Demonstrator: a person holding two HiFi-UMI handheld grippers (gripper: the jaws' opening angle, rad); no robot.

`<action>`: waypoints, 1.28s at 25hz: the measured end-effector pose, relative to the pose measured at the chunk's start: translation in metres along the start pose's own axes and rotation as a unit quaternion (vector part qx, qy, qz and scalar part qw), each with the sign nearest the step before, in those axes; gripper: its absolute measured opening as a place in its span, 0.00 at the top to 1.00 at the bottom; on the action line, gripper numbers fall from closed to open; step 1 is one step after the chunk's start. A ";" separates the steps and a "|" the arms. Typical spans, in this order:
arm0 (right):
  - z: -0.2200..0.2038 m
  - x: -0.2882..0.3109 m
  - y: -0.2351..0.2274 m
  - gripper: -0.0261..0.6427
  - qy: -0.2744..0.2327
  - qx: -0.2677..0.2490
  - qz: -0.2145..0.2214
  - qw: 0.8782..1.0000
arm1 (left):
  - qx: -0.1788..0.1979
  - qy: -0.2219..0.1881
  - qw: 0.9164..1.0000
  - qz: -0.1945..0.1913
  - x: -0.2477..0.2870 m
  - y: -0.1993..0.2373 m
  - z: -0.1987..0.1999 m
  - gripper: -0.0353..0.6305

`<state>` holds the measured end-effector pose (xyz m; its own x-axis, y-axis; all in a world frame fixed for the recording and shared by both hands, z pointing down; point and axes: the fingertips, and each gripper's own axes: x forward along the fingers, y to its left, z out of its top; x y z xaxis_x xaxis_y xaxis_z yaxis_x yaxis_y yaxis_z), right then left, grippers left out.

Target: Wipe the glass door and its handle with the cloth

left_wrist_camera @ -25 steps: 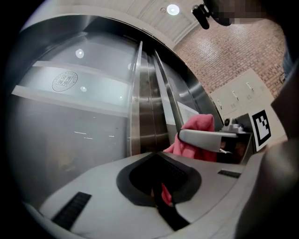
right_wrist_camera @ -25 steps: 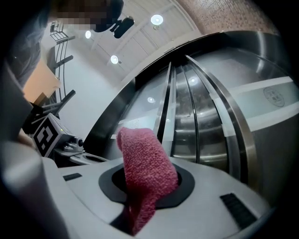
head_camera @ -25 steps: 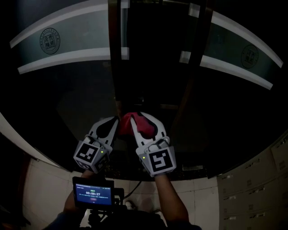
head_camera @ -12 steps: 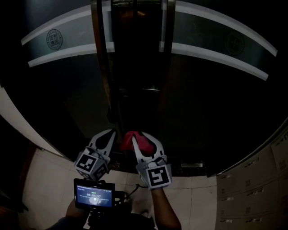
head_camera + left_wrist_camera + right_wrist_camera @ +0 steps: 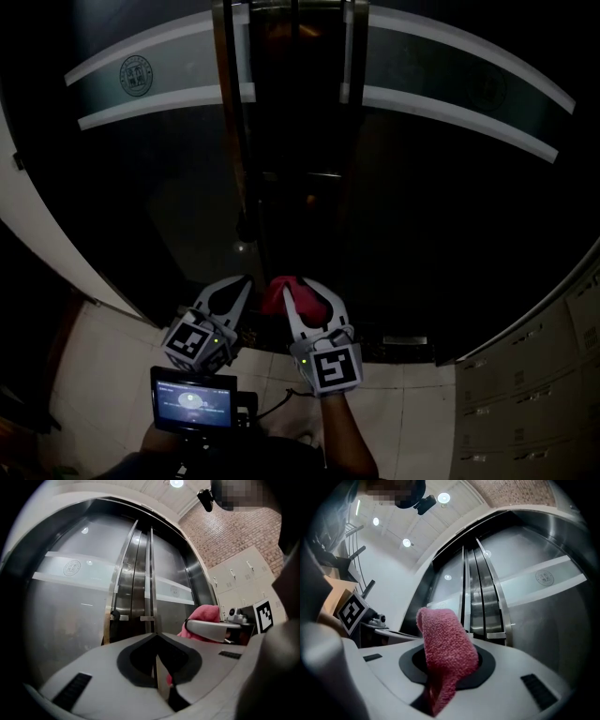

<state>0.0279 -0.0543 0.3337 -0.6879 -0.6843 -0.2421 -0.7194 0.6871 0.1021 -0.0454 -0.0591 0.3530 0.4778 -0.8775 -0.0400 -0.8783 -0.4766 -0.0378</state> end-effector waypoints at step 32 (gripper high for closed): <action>0.053 0.247 -0.035 0.84 -0.022 -0.064 -0.038 0.997 | 0.040 -0.049 0.995 -0.083 0.074 0.147 0.045 0.93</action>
<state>-0.1111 -0.2344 0.2193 -0.6279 -0.7197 -0.2964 -0.7777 0.5948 0.2033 -0.1385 -0.1916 0.2997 0.6180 -0.7764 -0.1232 -0.7857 -0.6046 -0.1311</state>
